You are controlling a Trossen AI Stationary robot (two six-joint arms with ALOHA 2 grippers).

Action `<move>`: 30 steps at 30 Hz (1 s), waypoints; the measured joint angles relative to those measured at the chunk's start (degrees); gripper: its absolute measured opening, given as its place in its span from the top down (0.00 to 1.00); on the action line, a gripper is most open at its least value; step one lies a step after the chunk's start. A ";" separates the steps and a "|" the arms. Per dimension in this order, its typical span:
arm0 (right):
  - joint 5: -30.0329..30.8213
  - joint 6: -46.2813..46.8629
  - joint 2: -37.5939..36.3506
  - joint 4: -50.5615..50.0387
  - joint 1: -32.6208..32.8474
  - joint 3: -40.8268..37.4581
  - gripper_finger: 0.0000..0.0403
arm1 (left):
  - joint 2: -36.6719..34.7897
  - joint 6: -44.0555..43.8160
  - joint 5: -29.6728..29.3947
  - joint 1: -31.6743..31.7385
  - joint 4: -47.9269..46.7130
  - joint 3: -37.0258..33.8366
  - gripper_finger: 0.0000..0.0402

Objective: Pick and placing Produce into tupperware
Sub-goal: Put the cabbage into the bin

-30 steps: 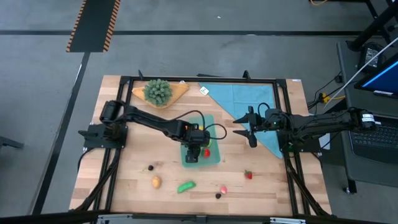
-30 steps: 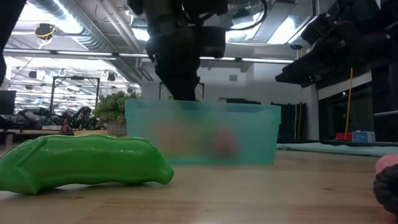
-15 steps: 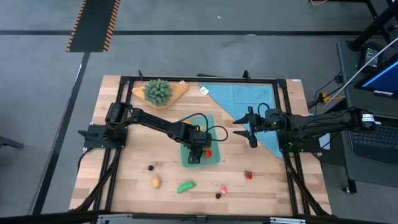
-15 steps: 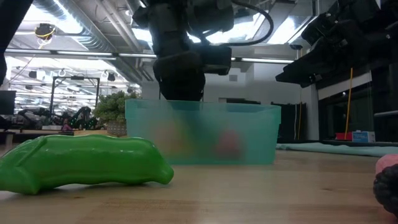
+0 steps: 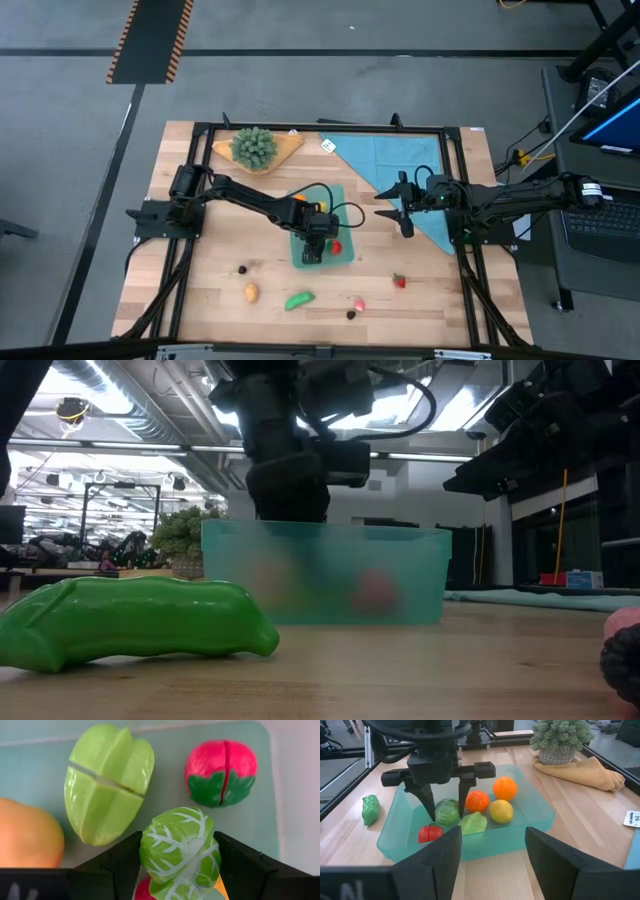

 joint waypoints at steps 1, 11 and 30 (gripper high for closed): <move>0.01 0.00 0.00 0.00 0.00 0.00 0.45 | -0.01 -0.01 0.00 0.00 -0.18 -0.06 0.44; 0.00 0.02 0.00 0.00 -0.01 0.00 0.45 | -0.38 -1.29 2.40 0.02 -0.21 -0.05 0.43; -0.39 0.07 0.00 0.00 -0.01 0.00 0.45 | -0.38 -1.74 3.69 1.20 -2.59 -0.05 0.29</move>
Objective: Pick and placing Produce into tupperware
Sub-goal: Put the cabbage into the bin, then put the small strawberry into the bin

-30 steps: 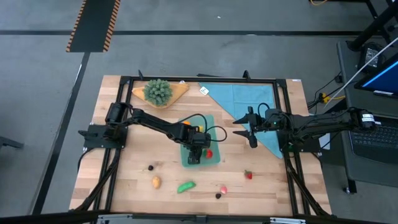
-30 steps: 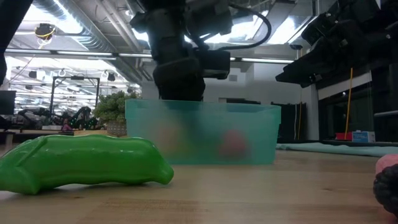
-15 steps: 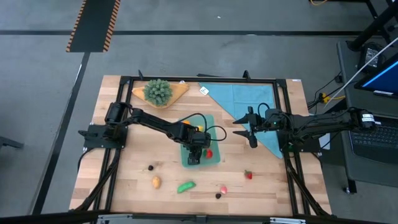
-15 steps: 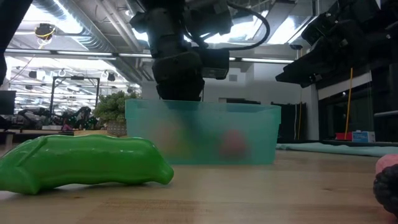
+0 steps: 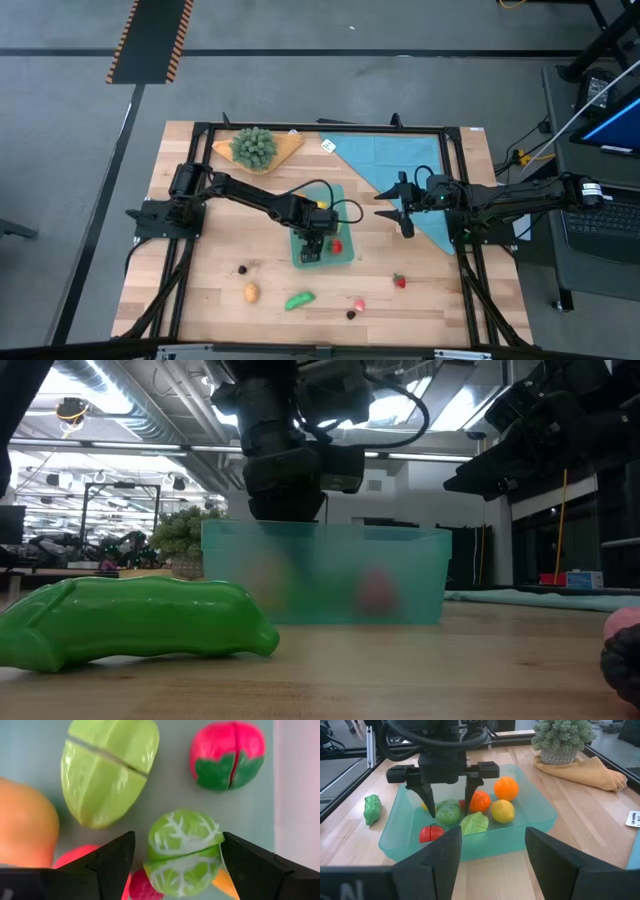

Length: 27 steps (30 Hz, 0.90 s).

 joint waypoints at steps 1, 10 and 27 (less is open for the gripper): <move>-0.02 0.00 0.00 0.00 0.00 0.00 0.45 | -0.07 0.19 0.00 0.00 -0.78 0.00 0.29; -0.04 0.00 0.00 -0.02 0.00 0.00 0.45 | -4.64 4.02 -0.79 -0.63 -3.71 -0.01 0.29; -0.06 -0.02 0.00 -0.07 0.00 0.00 0.45 | -21.54 9.52 -3.77 -2.91 -6.64 -0.75 0.29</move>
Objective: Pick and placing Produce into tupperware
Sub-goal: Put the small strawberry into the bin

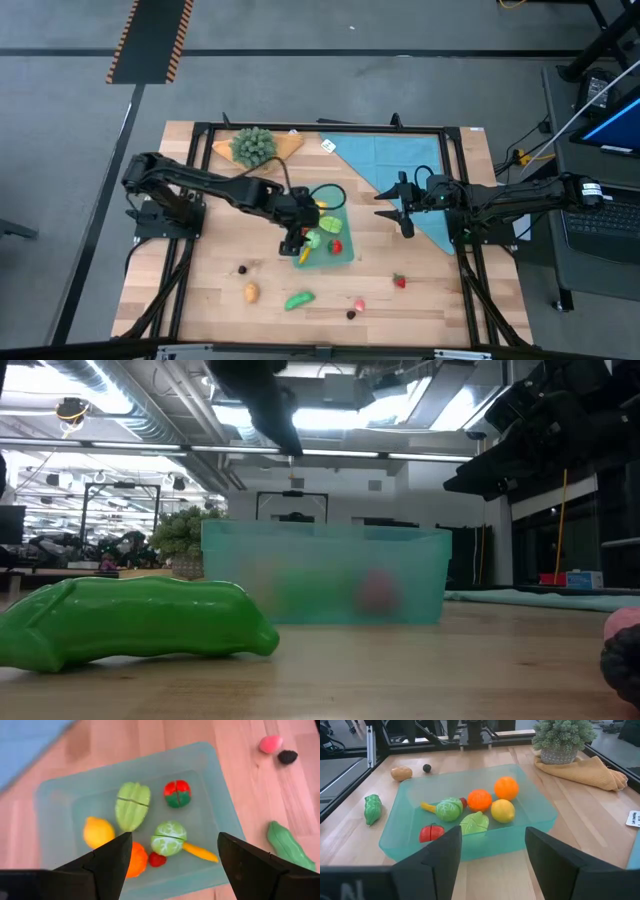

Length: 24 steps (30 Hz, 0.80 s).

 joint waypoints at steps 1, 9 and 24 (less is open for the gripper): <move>0.00 -0.04 0.00 0.00 0.00 0.00 0.45 | -1.09 0.00 -1.09 -0.26 0.46 -0.82 0.29; -3.41 -0.07 0.00 0.00 0.00 0.00 0.45 | -12.04 -3.53 -4.24 -3.26 12.84 -17.07 0.29; -3.95 -0.88 -0.04 -1.37 -0.13 1.08 0.45 | -33.23 -9.60 -14.67 -8.24 24.49 -38.64 0.29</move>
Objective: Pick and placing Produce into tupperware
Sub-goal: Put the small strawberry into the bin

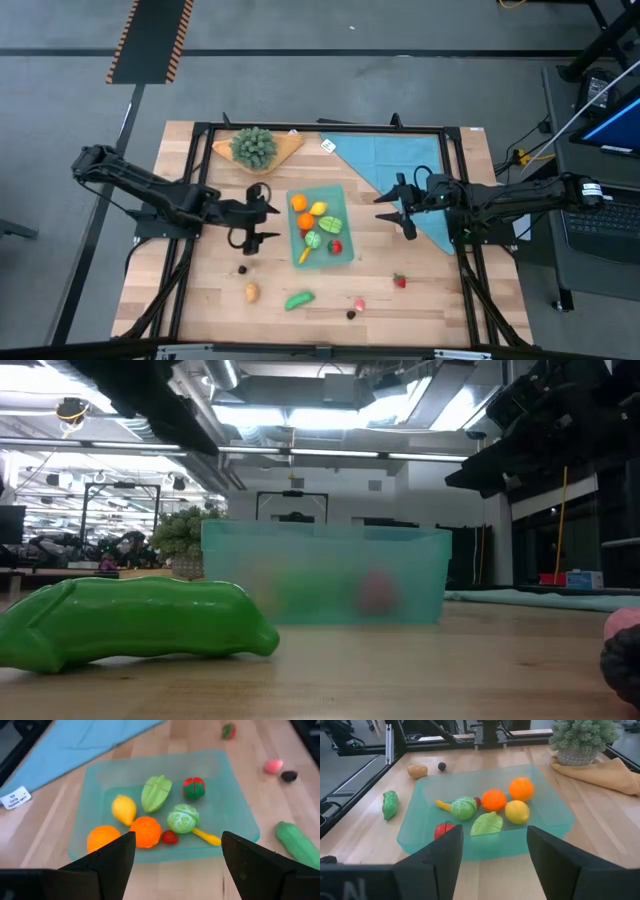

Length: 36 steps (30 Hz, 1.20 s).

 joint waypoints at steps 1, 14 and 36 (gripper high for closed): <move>0.06 0.09 0.00 -1.84 -0.02 0.94 0.45 | -1.11 -0.02 -0.07 -0.32 1.05 -1.04 0.29; 0.17 10.37 0.00 -42.58 4.76 17.12 0.45 | -5.73 -1.49 -0.18 -2.96 7.48 -8.52 0.29; 16.97 42.67 16.47 -56.87 37.68 25.16 0.45 | -5.68 -4.26 -3.64 -8.05 10.83 -8.52 0.29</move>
